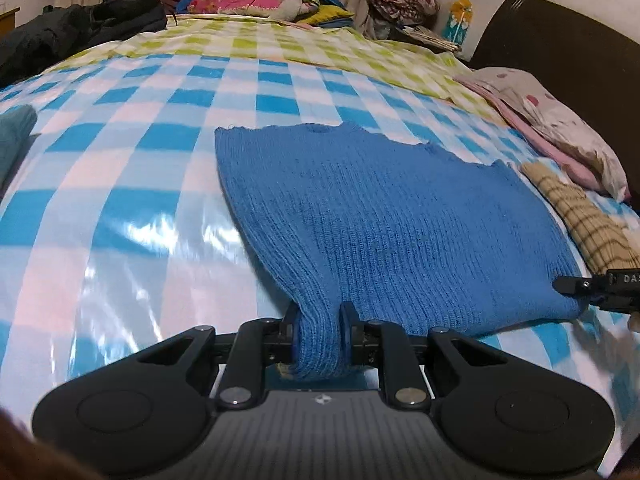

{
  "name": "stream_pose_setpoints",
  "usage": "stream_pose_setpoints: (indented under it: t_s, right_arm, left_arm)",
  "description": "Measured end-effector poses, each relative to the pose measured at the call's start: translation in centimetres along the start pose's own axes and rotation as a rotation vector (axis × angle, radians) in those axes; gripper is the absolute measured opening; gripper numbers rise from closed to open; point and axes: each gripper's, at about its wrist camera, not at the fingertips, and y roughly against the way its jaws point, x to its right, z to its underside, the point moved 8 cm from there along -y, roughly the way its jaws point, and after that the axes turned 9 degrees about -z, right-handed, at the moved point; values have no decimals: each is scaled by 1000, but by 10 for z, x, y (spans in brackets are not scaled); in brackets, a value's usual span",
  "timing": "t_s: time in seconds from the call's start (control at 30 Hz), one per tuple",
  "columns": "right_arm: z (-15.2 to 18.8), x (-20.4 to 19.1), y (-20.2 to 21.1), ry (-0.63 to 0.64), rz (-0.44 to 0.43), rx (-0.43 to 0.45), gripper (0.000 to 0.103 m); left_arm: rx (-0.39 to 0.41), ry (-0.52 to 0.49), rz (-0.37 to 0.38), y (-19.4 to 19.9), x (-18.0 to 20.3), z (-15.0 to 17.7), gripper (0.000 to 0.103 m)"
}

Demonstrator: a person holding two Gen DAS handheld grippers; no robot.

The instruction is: Fold small clothes

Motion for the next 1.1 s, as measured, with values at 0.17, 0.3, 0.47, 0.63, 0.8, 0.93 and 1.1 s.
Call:
stream_pose_setpoints:
  t_s: [0.17, 0.3, 0.47, 0.63, 0.8, 0.93, 1.1]
  right_arm:
    - [20, 5, 22, -18, 28, 15, 22]
    - [13, -1, 38, 12, 67, 86, 22]
    - [3, -19, 55, 138, 154, 194, 22]
    - [-12, -38, 36, 184, 99, 175, 22]
    - [-18, -29, 2, 140, 108, 134, 21]
    - [-14, -17, 2, 123, 80, 125, 19]
    - [-14, -16, 15, 97, 0, 165, 22]
  left_arm:
    - [40, -30, -79, 14, 1, 5, 26]
    - [87, -36, -133, 26, -6, 0, 26]
    - [141, -2, -151, 37, -10, -7, 26]
    - [155, -30, -137, 33, 5, -12, 26]
    - [159, -137, -162, 25, 26, -9, 26]
    - [164, -202, -180, 24, 40, -4, 26]
    - [200, -255, -169, 32, 65, -1, 28]
